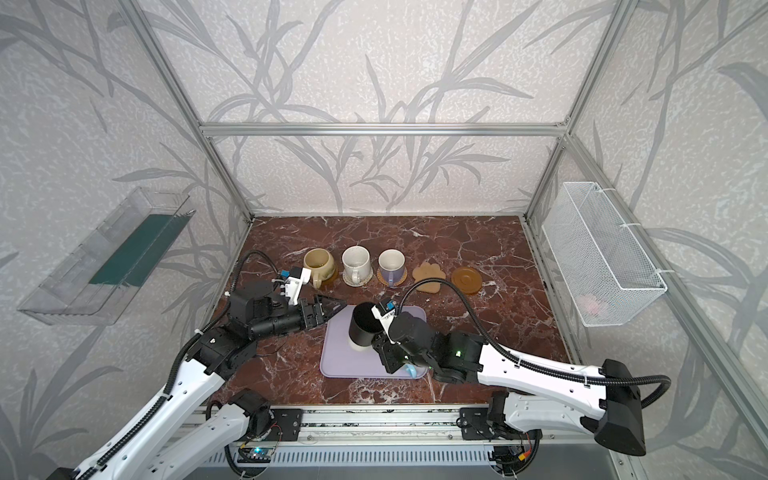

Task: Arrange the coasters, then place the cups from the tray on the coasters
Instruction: 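Grip the black mug rim with the right gripper and lift it off the tray, then carry the black mug with the right gripper toward the paw-shaped cork coaster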

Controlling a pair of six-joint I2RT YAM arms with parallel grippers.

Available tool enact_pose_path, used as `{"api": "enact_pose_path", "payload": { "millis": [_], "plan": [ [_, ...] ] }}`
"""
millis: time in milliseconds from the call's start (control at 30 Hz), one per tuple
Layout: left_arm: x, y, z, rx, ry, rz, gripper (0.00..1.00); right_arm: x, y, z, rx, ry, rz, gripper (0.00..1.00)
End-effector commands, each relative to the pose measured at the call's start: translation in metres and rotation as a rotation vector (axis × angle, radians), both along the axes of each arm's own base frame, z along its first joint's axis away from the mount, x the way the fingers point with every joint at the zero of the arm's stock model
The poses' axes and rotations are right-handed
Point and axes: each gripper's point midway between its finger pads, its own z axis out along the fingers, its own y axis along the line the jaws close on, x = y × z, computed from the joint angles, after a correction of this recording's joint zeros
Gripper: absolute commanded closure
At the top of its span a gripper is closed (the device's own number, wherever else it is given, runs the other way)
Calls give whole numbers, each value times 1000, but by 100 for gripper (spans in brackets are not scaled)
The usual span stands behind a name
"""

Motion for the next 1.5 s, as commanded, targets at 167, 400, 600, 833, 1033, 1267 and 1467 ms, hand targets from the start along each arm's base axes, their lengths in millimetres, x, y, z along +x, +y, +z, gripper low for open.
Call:
{"api": "enact_pose_path", "payload": {
  "millis": [167, 400, 600, 833, 1033, 1267, 1467],
  "plan": [
    [6, -10, 36, -39, -111, -28, 7, 17, -15, 39, 82, -69, -45, 100],
    [7, -32, 39, -12, -135, -89, 9, 37, -35, 49, 116, -63, -91, 100],
    [10, -55, 44, 38, -192, -128, 8, 51, -59, 54, 85, -70, -137, 100],
    [21, -77, 48, 20, -200, -152, 9, 74, -85, 62, 29, -102, -241, 100],
    [38, -81, 46, 68, -198, -111, 4, 94, -95, 68, 10, -127, -310, 100],
    [55, -87, 51, 60, -209, -74, 2, 123, -115, 63, -47, -138, -441, 100],
    [76, -96, 44, 108, -170, -43, 1, 148, -129, 60, -85, -147, -541, 100]
  ]
}}
